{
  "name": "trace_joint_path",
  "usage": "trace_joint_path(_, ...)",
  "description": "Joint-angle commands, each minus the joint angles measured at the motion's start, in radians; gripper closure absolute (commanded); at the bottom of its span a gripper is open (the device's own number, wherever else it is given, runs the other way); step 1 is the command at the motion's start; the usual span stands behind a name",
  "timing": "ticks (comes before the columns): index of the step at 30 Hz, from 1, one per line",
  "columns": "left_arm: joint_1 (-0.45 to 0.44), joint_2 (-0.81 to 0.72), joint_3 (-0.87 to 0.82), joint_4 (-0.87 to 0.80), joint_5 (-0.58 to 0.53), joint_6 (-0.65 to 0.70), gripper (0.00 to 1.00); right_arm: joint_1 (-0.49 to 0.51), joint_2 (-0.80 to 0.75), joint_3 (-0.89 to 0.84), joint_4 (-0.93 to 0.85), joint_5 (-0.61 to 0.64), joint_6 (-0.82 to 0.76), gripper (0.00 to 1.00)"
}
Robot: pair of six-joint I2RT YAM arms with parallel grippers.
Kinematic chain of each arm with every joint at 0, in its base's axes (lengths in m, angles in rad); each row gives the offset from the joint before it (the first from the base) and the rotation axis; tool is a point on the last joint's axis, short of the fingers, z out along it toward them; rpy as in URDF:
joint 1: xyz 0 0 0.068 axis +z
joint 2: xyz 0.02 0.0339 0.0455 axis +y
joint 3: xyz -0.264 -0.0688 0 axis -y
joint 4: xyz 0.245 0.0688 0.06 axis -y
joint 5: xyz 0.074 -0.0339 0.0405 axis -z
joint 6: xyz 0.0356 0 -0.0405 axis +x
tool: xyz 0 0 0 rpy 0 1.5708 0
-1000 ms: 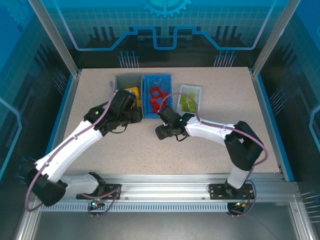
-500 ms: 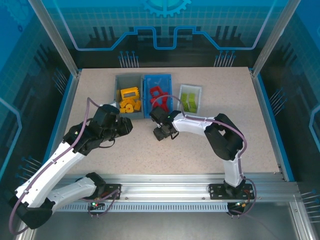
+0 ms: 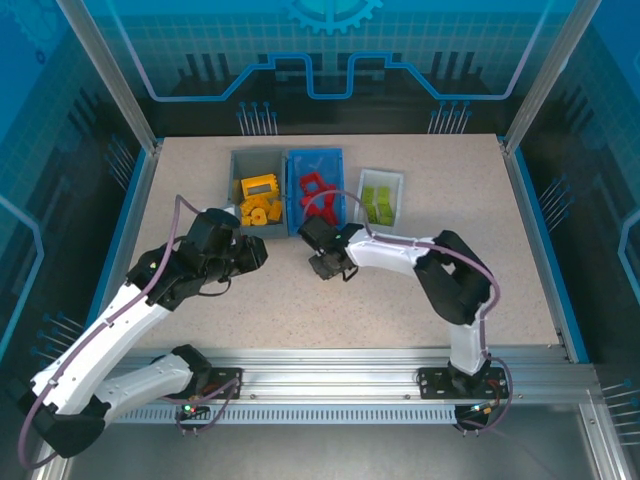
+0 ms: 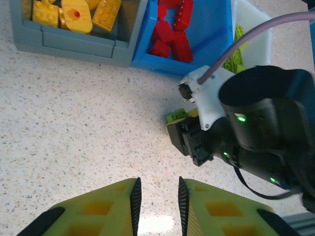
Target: Sort the legos into containers by color
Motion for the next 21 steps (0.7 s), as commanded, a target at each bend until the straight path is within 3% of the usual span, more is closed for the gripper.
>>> trace_joint_path(1, -0.001, 0.038, 0.061, 0.049, 0.074, 0.03, 0.7, -0.007, -0.206, -0.018, -0.058, 0.094, 0.054, 0.68)
trace_joint_path(7, -0.058, 0.171, 0.134, 0.198, 0.131, 0.061, 0.7, -0.16, -0.266, 0.028, -0.147, 0.125, 0.104, 0.68)
trace_joint_path(16, -0.161, 0.424, 0.297, 0.381, 0.118, 0.133, 0.69, -0.343, 0.0, 0.317, -0.302, 0.162, 0.199, 0.68)
trace_joint_path(21, -0.184, 0.511, 0.358, 0.409, 0.126, 0.141, 0.69, -0.38, 0.113, 0.42, -0.333, 0.137, 0.214, 0.69)
